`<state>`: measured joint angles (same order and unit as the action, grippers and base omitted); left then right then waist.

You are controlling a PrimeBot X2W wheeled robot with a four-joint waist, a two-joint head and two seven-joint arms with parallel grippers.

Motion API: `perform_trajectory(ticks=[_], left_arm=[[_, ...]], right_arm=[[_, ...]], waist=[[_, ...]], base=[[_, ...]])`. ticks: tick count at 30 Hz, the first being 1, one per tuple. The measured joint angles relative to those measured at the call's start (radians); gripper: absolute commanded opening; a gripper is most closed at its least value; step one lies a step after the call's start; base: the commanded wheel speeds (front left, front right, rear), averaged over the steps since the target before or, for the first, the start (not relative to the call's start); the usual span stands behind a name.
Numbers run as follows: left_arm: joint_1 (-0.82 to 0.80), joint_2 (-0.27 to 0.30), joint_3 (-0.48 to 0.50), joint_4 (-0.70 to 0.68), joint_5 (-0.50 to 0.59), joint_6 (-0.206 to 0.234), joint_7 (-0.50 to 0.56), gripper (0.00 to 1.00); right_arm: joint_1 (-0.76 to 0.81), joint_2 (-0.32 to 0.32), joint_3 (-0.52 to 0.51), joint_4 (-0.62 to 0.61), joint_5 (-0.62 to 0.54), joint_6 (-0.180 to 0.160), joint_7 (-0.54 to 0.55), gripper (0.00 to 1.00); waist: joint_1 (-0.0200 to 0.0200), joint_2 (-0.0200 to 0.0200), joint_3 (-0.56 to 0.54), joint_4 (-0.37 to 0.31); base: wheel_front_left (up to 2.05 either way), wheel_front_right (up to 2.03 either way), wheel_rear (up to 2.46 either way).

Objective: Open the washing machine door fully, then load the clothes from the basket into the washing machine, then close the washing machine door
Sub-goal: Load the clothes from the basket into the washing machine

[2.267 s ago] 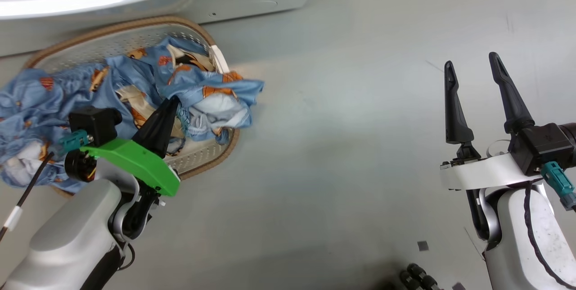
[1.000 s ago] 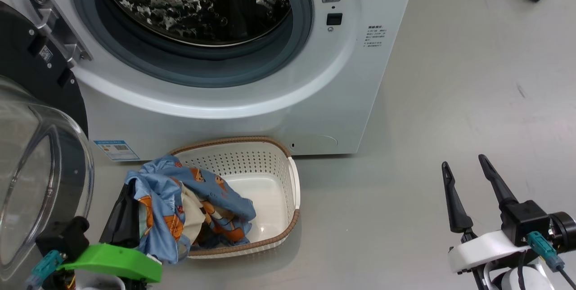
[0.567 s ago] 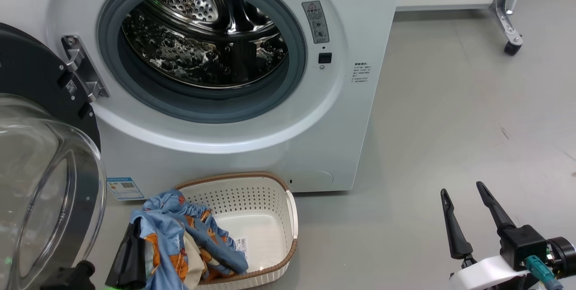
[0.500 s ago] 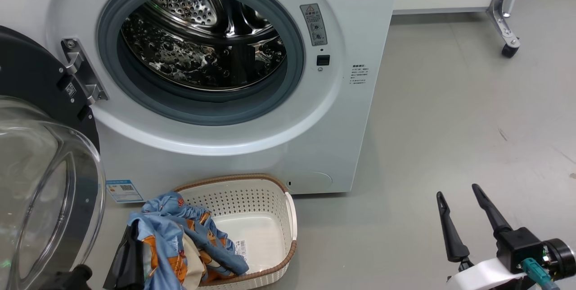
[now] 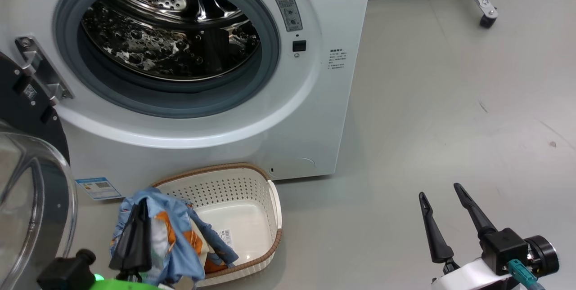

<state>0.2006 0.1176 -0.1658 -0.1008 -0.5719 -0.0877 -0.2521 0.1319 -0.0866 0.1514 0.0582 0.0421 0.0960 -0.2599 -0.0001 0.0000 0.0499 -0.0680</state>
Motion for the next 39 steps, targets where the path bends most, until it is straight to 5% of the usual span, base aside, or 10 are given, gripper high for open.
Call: perform_trajectory(ticks=[27, 39], left_arm=[[-0.569, 0.178, 0.226, 0.212, -0.004, 0.084, 0.117, 0.00], [-0.786, 0.266, 0.255, 0.321, 0.000, 0.115, 0.198, 0.00]], right_arm=[[-0.153, 0.042, 0.121, -0.012, 0.026, 0.008, 0.000, 1.00], [-0.169, 0.045, 0.158, -0.018, 0.070, -0.010, 0.000, 1.00]], waist=[[0.0001, 0.0000, 0.278, -0.249], [0.0002, 0.0000, 0.406, -0.333]], base=[[0.00, 0.00, 0.00], [0.00, 0.00, 0.00]])
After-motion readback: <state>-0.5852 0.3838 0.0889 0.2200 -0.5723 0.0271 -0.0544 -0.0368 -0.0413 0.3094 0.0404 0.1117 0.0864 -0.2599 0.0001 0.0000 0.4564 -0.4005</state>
